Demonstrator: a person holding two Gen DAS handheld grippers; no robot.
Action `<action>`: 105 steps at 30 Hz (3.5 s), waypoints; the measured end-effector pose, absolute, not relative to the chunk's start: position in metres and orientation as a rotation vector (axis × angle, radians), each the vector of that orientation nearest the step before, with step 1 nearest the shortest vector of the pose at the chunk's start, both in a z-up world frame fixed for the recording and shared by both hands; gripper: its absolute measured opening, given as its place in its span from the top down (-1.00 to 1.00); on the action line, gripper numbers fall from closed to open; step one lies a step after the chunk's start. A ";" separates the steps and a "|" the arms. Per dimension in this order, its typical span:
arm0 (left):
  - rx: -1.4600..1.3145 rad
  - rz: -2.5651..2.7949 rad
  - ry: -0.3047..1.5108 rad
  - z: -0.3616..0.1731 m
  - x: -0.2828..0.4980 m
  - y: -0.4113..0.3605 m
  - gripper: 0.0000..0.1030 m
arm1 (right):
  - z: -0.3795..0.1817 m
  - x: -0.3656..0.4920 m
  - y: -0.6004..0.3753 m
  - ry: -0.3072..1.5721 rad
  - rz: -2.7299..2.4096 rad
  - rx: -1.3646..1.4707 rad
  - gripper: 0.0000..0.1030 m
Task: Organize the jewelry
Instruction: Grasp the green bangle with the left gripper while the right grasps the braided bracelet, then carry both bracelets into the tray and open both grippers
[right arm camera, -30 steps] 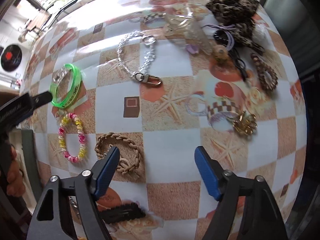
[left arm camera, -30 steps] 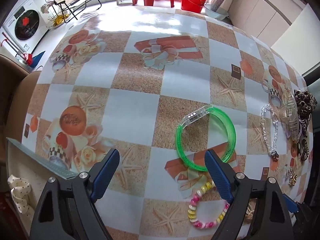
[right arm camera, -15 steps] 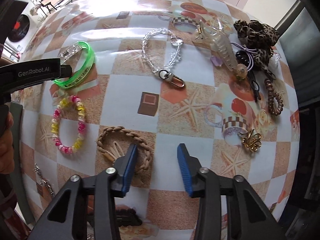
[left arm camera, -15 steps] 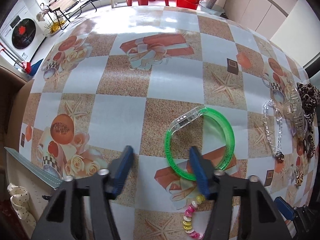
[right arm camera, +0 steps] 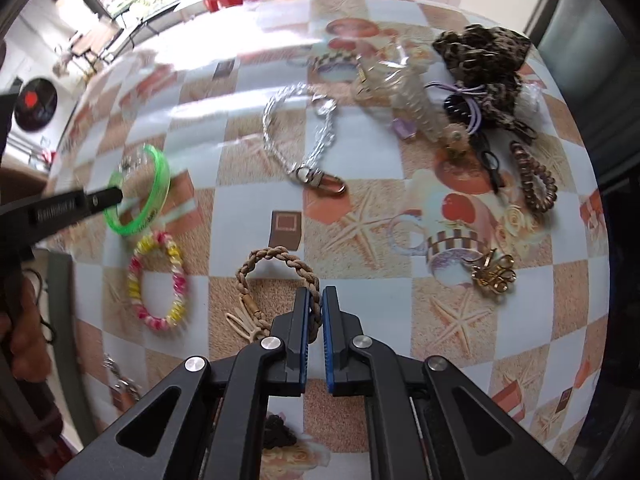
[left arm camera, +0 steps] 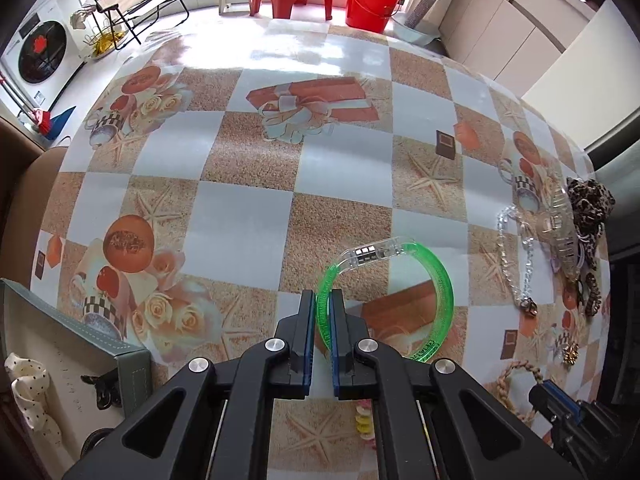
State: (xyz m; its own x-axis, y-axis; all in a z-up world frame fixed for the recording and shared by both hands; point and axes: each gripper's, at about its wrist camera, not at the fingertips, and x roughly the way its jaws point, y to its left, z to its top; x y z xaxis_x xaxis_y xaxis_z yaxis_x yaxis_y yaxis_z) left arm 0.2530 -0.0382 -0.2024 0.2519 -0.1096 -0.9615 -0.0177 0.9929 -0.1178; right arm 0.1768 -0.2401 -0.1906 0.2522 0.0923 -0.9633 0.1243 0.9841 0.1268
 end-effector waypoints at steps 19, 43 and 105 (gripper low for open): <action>-0.125 -0.164 1.234 -0.134 0.163 -0.008 0.81 | -0.138 0.137 -0.242 1.280 -0.006 0.291 0.87; -0.242 0.002 1.194 -0.107 0.061 0.140 0.81 | -0.094 0.125 -0.088 1.255 0.232 0.178 0.87; -0.207 0.335 1.342 -0.213 0.017 0.239 0.80 | -0.193 0.194 0.116 1.375 0.479 0.009 0.04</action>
State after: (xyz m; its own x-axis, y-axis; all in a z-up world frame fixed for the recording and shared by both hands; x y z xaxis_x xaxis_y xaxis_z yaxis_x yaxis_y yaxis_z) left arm 0.0171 0.2390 -0.2133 0.1892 0.1183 -0.9748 -0.3536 0.9343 0.0448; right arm 0.1942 0.1160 -0.1929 0.1148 0.3322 -0.9362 -0.3218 0.9040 0.2813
